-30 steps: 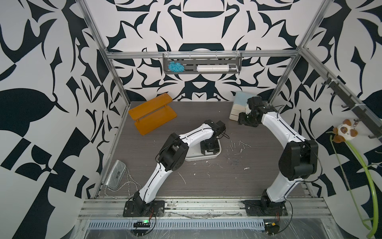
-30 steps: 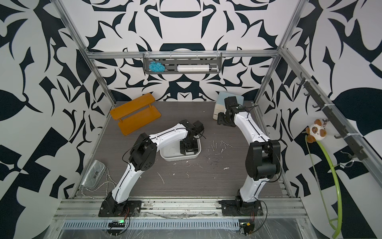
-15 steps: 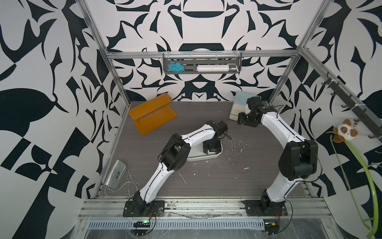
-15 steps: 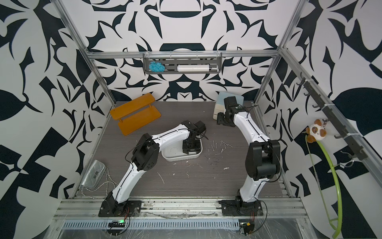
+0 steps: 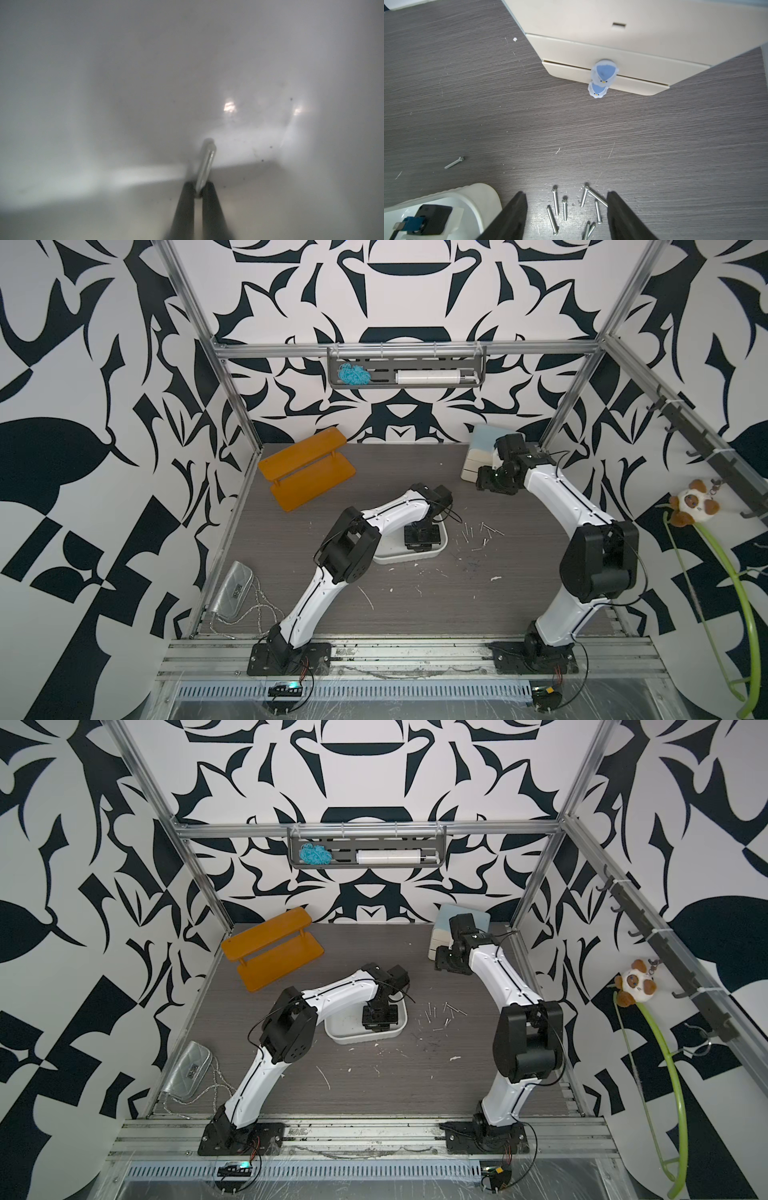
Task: Take out the screws from the storage box
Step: Pick up the screw from the storage box, then place the screw at the center of the board.
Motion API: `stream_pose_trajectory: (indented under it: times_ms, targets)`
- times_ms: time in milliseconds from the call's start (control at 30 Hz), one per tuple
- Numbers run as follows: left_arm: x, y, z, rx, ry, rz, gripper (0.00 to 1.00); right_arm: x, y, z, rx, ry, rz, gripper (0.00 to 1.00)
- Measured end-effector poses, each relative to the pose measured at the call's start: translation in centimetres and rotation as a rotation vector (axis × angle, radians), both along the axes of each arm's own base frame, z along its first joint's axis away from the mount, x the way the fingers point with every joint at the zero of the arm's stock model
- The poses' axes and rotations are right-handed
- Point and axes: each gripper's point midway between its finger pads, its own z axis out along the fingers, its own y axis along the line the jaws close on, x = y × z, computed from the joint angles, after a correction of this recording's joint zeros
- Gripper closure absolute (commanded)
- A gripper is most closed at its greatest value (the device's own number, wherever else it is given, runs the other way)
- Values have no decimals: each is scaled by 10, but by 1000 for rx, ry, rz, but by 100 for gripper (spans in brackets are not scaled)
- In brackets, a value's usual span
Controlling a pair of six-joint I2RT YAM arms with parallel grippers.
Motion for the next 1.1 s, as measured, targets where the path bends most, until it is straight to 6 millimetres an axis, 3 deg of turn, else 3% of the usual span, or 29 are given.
stream_pose_trajectory:
  times_ms: [100, 200, 367, 467, 567, 700, 800, 967, 1100]
  targets:
    - [21, -6, 22, -53, -59, -2, 100, 0, 1, 0, -5, -3, 12, 34]
    - [58, -6, 70, -165, -176, 31, 100, 2, 3, 2, -8, -12, 25, 33]
    - [108, 25, 170, -338, -372, 118, 100, 9, 13, 7, 17, -50, 72, 35]
    - [115, 41, 196, -370, -418, 135, 100, 17, 26, 15, 71, -94, 118, 34]
    - [109, 46, 190, -377, -387, 130, 100, 24, 45, 20, 153, -128, 184, 40]
    - [96, 70, 155, -365, -274, 187, 100, 22, 73, 9, 216, -102, 289, 36]
    - [93, 121, 131, -340, -218, 321, 100, 4, 105, -6, 200, -58, 419, 35]
    - [89, 220, 119, -313, -226, 606, 100, -59, 165, -30, 181, 67, 632, 35]
    - [95, 256, 117, -309, -253, 709, 100, -96, 192, -39, 160, 145, 727, 36]
